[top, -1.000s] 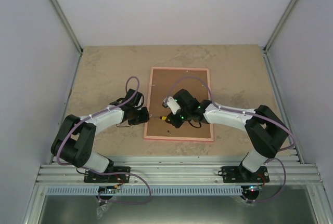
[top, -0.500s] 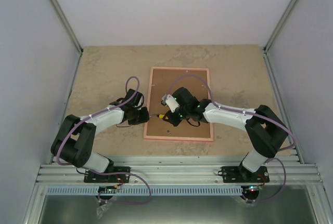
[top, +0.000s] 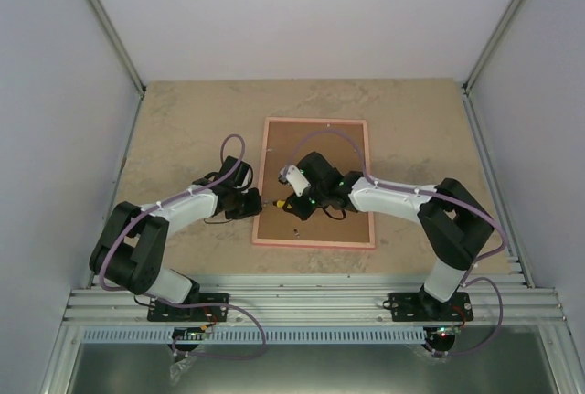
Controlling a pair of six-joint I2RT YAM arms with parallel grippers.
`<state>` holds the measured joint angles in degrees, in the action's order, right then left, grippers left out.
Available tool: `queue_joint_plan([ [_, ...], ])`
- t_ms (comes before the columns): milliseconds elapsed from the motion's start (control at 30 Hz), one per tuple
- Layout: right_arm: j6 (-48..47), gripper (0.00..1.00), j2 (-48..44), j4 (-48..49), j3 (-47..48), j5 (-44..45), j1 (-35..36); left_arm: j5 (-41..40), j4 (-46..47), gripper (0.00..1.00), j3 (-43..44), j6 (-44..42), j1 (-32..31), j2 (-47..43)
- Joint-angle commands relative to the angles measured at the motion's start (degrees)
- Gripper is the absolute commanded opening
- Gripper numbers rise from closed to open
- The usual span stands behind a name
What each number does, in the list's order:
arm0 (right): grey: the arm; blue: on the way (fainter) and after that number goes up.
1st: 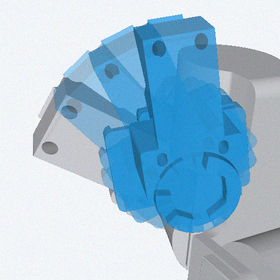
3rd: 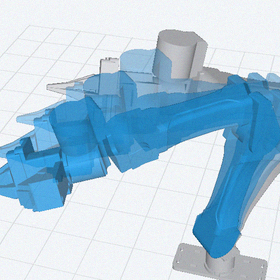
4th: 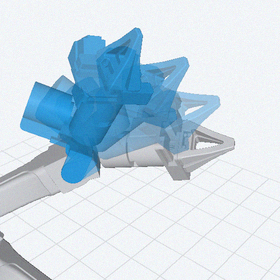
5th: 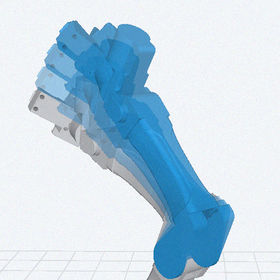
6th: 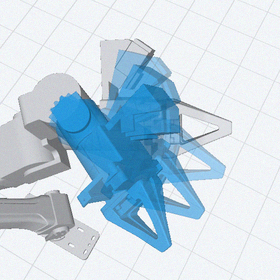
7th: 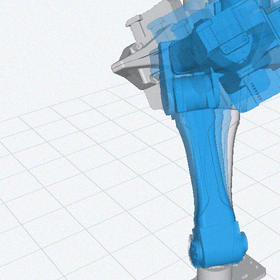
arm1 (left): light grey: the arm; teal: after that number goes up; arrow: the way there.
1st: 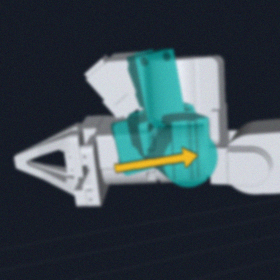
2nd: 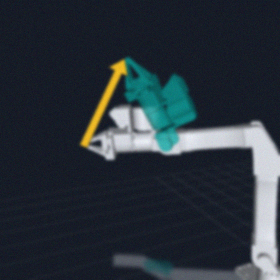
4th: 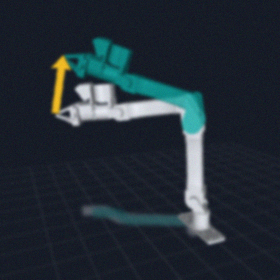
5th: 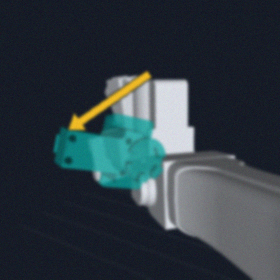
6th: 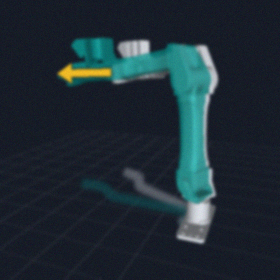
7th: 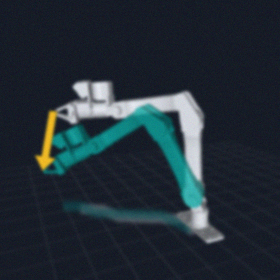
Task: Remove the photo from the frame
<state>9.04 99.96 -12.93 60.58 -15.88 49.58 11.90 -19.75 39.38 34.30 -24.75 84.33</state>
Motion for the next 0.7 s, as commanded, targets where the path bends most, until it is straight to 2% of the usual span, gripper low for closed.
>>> queue_joint_plan([
  [0,-0.29,0.00,0.97,-2.37,1.65,0.33,0.13,-0.92,1.03,0.07,-0.26,1.86,0.32,-0.95],
  [400,-1.65,0.01,-1.83,-6.33,0.92,5.51,0.08,-1.30,0.59,0.07,-0.33,1.86,0.32,-1.45],
  [667,-1.53,0.01,-3.06,-5.67,0.17,5.28,-0.01,-1.43,0.43,0.07,-0.41,1.91,0.32,-1.66],
])
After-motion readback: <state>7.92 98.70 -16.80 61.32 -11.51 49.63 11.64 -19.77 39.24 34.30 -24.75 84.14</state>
